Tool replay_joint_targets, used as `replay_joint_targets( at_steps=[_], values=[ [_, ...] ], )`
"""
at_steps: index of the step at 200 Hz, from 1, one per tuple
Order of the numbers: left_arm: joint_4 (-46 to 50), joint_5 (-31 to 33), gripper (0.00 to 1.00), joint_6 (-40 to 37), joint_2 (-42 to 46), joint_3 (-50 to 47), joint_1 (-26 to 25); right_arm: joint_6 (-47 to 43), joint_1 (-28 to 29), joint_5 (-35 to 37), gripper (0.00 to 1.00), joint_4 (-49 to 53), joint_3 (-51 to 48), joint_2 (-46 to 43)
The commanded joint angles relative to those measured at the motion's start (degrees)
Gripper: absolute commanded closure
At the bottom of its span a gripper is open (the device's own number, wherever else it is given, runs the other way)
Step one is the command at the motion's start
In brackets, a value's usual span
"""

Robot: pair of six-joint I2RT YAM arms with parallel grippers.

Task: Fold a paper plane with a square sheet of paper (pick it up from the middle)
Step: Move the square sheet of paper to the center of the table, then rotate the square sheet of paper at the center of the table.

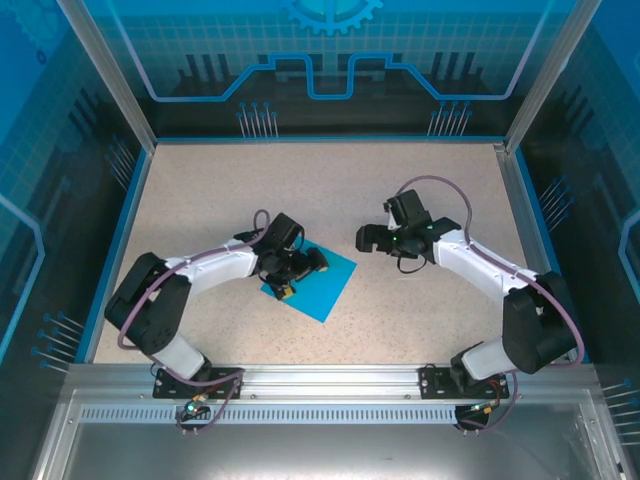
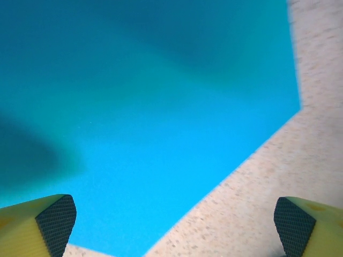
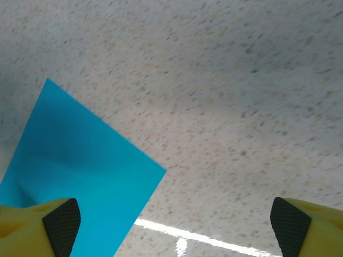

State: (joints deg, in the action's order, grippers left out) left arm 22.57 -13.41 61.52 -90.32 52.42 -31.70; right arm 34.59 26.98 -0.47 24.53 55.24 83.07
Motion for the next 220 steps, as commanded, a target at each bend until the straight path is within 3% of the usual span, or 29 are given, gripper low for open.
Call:
replay_joint_targets(
  at_steps=[1,49,75,107,153,220],
  values=[
    [5.88,-0.96,0.02,-2.50,5.83,5.07,3.76,3.15,5.59,-0.86,0.09,1.44,1.96,0.52],
    [13.77,-1.93,0.01,-12.42,13.61,4.97,21.24,9.22,21.63,0.29,0.36,1.20,13.43,15.36],
    [16.15,-3.61,0.01,-18.10,15.99,4.12,29.41,10.91,28.22,-0.39,0.38,3.35,22.28,24.57],
    [16.88,-3.67,0.01,-22.21,17.41,2.45,36.30,10.83,31.22,-3.00,0.40,6.23,33.43,36.02],
    [17.07,-4.26,0.01,-23.70,17.11,1.88,41.00,10.46,31.99,-1.31,0.44,10.48,45.45,44.72],
    [16.39,-4.26,0.01,-23.82,17.10,1.58,41.73,7.87,32.51,-2.49,0.44,14.95,49.09,49.92]
  ],
)
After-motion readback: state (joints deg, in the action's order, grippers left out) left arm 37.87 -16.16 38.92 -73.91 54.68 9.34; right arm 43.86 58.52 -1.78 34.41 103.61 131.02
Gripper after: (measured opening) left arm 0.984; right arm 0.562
